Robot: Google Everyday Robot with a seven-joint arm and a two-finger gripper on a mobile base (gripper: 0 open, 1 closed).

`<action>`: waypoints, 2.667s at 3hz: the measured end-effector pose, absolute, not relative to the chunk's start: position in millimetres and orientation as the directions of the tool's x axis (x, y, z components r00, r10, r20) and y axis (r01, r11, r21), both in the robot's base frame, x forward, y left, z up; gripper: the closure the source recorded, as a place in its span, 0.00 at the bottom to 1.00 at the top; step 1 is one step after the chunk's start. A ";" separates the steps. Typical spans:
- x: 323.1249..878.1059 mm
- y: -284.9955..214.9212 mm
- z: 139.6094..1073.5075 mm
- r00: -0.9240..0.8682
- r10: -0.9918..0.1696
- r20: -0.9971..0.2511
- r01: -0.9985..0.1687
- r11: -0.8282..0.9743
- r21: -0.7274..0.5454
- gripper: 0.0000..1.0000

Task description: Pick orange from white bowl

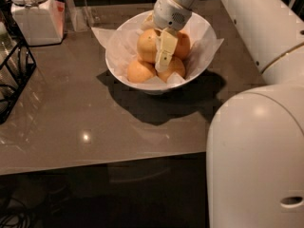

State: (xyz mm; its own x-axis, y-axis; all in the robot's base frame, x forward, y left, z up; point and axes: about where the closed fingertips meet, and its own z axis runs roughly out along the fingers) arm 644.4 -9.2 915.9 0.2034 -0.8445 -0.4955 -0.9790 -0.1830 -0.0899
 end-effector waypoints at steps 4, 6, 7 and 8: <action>645.0 -4.3 923.1 0.204 -0.839 -0.504 -0.979 -0.171 -0.111 0.89; 605.1 -26.2 979.2 0.219 -0.736 -0.641 -0.967 -0.075 -0.243 1.00; 592.0 -31.2 985.5 0.213 -0.707 -0.675 -0.965 -0.044 -0.258 1.00; 557.7 -24.6 1013.3 0.237 -0.630 -0.739 -0.952 0.002 -0.307 1.00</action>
Offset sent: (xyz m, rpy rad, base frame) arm 0.0067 0.0047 -0.0004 0.0137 -0.0183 -0.0102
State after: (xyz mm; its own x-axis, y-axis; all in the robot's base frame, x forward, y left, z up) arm 557.7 -24.6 1013.3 0.2374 -0.6305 -0.7390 -0.9516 0.0018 -0.3072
